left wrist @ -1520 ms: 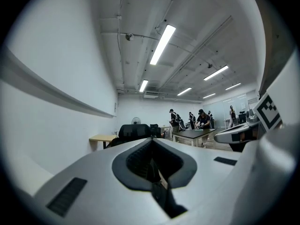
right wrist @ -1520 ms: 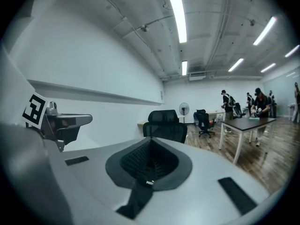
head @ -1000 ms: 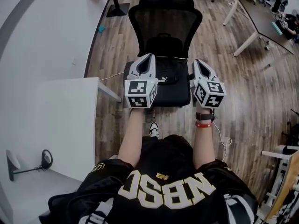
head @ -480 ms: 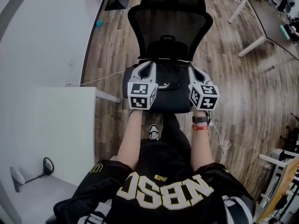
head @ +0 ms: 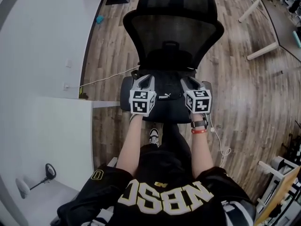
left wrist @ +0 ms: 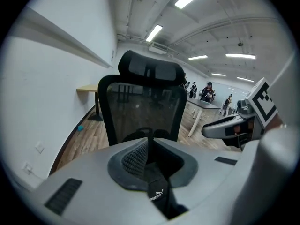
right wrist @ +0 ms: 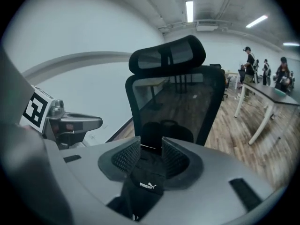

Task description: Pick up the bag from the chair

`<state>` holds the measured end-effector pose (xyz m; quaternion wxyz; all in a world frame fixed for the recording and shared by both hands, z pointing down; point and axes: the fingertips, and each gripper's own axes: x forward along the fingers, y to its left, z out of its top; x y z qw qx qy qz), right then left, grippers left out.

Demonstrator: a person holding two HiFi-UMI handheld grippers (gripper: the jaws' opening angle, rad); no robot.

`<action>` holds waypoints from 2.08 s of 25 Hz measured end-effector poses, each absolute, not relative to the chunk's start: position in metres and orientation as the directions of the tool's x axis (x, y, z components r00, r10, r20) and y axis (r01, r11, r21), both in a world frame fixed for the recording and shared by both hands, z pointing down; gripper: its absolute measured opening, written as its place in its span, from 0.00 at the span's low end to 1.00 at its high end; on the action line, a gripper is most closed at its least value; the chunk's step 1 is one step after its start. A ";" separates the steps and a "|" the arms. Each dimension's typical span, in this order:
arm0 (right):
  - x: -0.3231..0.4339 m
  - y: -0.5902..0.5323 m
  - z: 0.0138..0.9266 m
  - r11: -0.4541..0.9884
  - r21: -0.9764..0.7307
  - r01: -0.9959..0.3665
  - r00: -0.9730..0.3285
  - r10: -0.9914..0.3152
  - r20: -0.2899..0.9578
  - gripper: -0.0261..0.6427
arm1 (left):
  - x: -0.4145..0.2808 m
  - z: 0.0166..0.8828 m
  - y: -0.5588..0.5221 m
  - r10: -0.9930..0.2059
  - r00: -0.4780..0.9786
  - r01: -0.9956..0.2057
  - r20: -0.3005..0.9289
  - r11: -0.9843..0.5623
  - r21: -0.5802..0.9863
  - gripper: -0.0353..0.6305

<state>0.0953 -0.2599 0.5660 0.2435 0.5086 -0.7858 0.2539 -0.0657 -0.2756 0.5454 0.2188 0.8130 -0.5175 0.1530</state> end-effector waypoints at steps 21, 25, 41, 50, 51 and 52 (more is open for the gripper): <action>0.151 -0.319 0.812 0.322 -0.227 -0.919 -0.353 -0.417 0.837 0.40 | -0.071 0.810 -0.322 -0.523 0.379 -0.922 0.764 -0.283 0.264 0.49; 0.159 -0.321 0.856 0.319 -0.245 -0.916 -0.363 -0.391 0.846 0.40 | -0.086 0.857 -0.329 -0.493 0.316 -0.943 0.810 -0.255 0.213 0.56; 0.173 -0.319 0.976 0.185 -0.283 -0.941 -0.333 -0.359 0.872 0.53 | -0.123 0.970 -0.340 -0.433 0.192 -0.981 0.881 -0.123 0.153 0.60; 0.163 -0.323 0.978 0.190 -0.280 -0.941 -0.331 -0.346 0.878 0.32 | -0.113 0.964 -0.341 -0.431 0.203 -0.975 0.879 -0.174 0.140 0.38; 0.163 -0.324 0.969 0.183 -0.287 -0.940 -0.335 -0.346 0.876 0.29 | -0.110 0.961 -0.341 -0.428 0.208 -0.974 0.880 -0.172 0.146 0.32; 0.162 -0.325 0.962 0.183 -0.291 -0.939 -0.338 -0.344 0.876 0.26 | -0.108 0.958 -0.341 -0.426 0.212 -0.973 0.880 -0.171 0.152 0.27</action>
